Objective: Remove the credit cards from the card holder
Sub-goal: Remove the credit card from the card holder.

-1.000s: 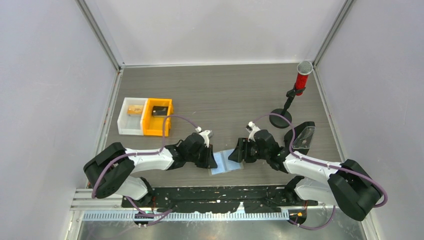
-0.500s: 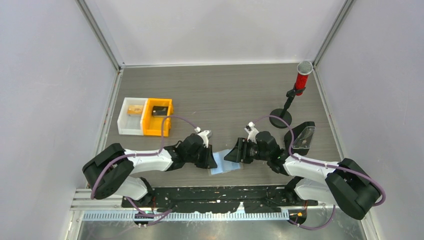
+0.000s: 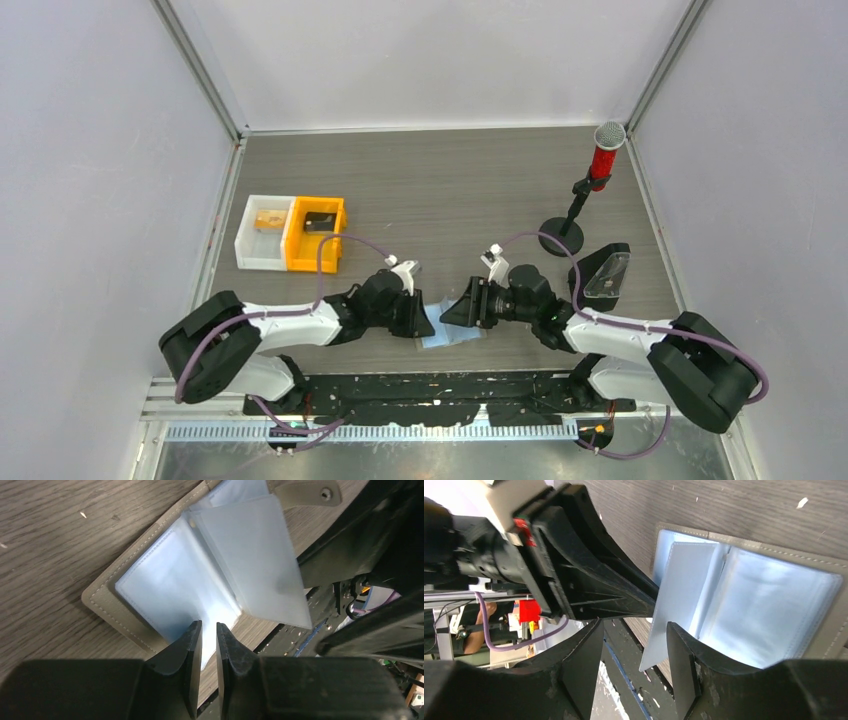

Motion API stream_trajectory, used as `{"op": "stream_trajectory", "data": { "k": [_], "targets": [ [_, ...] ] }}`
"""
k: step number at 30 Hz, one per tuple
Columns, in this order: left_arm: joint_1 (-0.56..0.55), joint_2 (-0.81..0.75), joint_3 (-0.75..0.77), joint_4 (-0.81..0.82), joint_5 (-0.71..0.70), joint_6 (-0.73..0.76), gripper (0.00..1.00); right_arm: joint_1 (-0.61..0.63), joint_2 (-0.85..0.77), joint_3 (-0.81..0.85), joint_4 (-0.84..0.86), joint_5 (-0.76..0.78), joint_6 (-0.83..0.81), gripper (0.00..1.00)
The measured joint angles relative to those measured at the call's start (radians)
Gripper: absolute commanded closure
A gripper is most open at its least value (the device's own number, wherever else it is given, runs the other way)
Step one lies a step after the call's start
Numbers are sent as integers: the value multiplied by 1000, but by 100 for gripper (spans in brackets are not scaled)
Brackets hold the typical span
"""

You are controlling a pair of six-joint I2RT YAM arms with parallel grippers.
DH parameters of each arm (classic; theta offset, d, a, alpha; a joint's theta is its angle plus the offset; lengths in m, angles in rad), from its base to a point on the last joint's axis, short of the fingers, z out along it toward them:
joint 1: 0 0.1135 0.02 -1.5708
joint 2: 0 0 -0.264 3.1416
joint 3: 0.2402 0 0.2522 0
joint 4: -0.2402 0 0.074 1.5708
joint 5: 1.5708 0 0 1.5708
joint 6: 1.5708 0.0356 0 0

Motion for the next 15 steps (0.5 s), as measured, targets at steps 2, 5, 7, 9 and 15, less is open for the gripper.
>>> {"op": "stream_trajectory", "data": {
  "k": [2,5,7,9,15],
  "targets": [
    [0,-34,-2,-16,-12,-5,78,15,18,0,8,0,3,46],
    [0,-111,-12,-41,-44,-26,77,47,58,5,19,4,9,47],
    [0,-178,-19,-71,-77,-36,76,69,77,13,22,10,10,47],
    [0,-248,-20,-108,-113,-50,74,93,94,28,21,22,7,48],
    [0,-385,-20,-178,-199,-67,72,148,171,78,23,67,-14,48]
  ]
}}
